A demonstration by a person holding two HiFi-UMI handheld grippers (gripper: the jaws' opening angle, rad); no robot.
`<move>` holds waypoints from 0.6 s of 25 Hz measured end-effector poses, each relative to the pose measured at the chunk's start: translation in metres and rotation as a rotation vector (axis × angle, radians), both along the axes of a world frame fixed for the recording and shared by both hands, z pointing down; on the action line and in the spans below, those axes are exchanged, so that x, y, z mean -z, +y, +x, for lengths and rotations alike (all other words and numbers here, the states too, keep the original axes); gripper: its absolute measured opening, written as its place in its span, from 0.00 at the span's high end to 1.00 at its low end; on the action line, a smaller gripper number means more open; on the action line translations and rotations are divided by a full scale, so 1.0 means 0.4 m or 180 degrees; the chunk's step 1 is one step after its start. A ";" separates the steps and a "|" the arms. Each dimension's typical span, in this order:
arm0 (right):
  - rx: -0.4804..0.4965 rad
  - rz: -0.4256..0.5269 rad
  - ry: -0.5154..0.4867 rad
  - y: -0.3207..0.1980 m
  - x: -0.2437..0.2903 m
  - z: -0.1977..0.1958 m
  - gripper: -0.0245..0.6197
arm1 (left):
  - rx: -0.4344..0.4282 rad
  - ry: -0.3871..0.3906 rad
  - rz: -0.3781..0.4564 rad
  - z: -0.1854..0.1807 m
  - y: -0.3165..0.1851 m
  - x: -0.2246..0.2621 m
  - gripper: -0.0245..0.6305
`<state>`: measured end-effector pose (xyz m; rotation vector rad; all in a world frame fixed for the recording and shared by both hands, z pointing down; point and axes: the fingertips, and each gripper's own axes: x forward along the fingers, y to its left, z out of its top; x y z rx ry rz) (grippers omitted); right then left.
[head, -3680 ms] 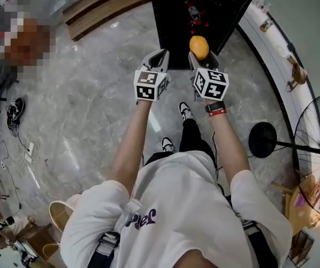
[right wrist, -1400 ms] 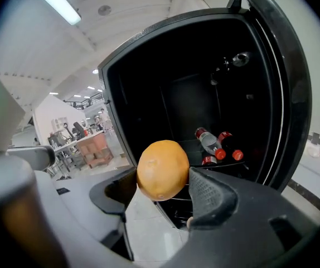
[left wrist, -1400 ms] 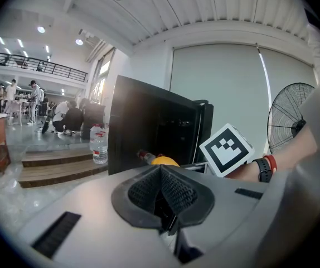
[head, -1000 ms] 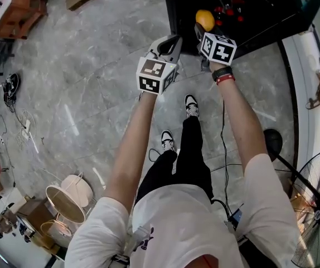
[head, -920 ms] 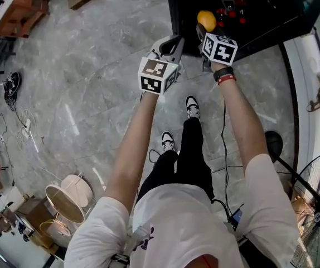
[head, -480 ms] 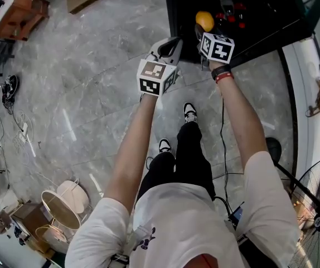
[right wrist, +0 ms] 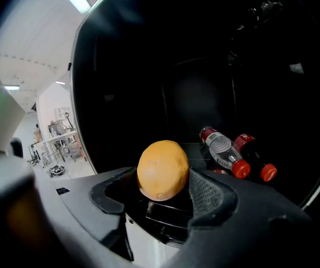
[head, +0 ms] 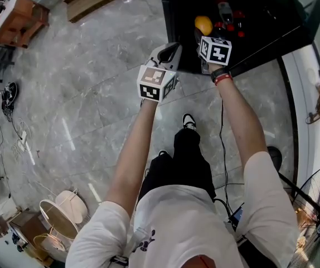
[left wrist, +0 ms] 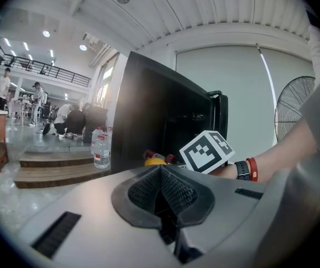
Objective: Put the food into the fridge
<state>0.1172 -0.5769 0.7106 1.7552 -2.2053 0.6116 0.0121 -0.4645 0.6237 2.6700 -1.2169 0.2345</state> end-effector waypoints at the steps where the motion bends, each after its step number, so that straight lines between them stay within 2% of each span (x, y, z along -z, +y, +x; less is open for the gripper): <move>1: -0.0011 -0.0001 -0.0006 -0.008 -0.004 -0.001 0.49 | 0.0000 -0.0007 0.0008 -0.001 -0.005 -0.003 0.93; 15: 0.0037 -0.0034 0.0110 -0.109 -0.089 -0.012 0.49 | -0.0016 0.0031 0.0086 -0.001 -0.042 -0.053 0.93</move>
